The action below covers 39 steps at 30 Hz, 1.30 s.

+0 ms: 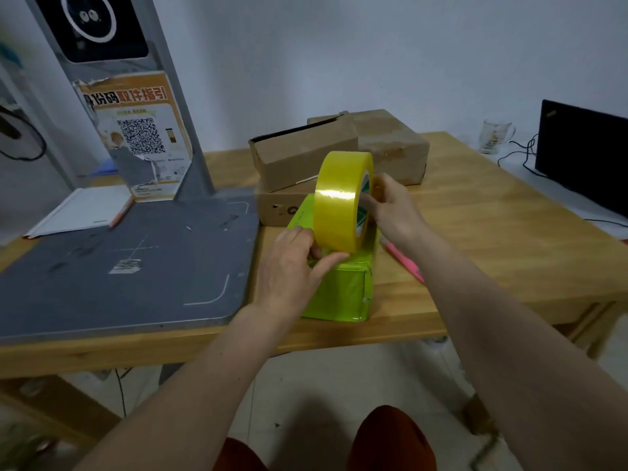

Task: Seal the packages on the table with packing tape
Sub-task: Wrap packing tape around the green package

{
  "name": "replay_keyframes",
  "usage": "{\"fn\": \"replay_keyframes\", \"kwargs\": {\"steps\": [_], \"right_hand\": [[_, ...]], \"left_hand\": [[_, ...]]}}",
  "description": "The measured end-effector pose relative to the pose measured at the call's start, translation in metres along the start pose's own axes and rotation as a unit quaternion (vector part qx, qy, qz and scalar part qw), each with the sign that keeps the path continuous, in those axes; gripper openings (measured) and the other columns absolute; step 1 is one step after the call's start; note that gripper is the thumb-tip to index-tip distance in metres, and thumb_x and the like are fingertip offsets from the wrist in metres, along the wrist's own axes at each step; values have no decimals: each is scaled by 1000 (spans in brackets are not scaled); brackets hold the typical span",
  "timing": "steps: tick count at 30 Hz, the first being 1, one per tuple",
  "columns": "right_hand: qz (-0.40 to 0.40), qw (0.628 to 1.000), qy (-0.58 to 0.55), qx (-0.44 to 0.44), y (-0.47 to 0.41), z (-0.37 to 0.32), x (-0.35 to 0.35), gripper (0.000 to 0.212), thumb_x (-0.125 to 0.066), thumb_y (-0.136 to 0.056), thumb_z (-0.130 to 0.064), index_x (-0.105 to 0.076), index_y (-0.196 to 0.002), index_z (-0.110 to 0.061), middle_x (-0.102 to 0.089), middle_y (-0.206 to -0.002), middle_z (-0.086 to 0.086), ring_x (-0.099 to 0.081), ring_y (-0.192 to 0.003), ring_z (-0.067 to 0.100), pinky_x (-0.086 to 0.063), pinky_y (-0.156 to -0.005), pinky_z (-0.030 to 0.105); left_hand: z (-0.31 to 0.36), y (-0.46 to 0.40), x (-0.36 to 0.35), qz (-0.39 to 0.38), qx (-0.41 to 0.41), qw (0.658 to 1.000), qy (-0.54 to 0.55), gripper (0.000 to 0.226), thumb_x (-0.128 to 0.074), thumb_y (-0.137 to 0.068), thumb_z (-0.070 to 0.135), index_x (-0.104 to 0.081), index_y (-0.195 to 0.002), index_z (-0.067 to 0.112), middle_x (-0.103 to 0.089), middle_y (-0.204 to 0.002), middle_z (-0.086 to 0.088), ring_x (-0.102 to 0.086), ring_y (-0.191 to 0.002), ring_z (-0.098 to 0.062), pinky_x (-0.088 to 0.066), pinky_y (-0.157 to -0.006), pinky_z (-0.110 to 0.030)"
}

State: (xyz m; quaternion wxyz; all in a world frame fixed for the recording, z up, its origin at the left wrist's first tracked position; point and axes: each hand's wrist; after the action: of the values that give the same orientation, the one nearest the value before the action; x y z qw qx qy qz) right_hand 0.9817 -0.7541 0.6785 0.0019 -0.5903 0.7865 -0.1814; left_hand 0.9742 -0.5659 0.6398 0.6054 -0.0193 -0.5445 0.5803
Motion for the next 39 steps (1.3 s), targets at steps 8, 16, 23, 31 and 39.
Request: {"fn": "replay_keyframes", "kwargs": {"steps": [8, 16, 23, 31, 39], "right_hand": [[41, 996, -83, 2, -5, 9, -5, 9, -67, -89, -31, -62, -92, -38, -70, -99, -6, -67, -93, 15, -52, -71, 33], [20, 990, -134, 45, -6, 8, -3, 12, -66, -89, -27, -65, -94, -38, -71, -99, 1, -69, -89, 18, -54, -64, 28], [6, 984, -159, 75, -7, -3, 3, 20, -66, -89, -18, -61, -105, -28, -63, -111, 19, -63, -98, 36, -54, -76, 48], [-7, 986, -167, 4, -7, 0, 21, 30, -66, -91, -22, -62, -121, -27, -69, -113, 7, -66, -106, 22, -56, -84, 38], [31, 891, 375, -255, 24, 82, 27, 41, -62, -93, -29, -57, -128, -8, -57, -129, 17, -49, -121, 36, -40, -92, 34]], "left_hand": [[5, -57, 18, -320, 168, 919, 160, 103, -90, -51, 57, -42, -140, 37, -58, -129, 13, -55, -120, -14, -48, -100, -40], [4, -64, 20, -354, 179, 837, 377, 108, -88, -48, 33, -41, -145, 22, -62, -131, -5, -62, -117, -23, -47, -103, -51], [1, -61, 15, -346, 178, 792, 470, 145, -99, -33, 40, -19, -154, 30, -48, -144, -11, -60, -120, -27, -51, -96, -46], [10, -59, 13, -328, 221, 755, 523, 126, -94, -36, 44, -38, -146, 19, -63, -130, -10, -67, -107, -24, -57, -88, -44], [13, -58, 11, -291, 237, 752, 542, 127, -95, -35, 43, -38, -146, 22, -63, -130, -10, -65, -111, -27, -54, -94, -47]]}}
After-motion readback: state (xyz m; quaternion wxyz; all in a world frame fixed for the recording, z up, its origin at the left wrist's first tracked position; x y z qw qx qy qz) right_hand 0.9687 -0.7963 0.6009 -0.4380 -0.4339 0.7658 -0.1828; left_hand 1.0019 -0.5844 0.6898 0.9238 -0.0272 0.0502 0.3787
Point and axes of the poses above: each hand's wrist, its own y-axis away from the middle knuckle, its own x-axis out of the back of the hand, z = x × y
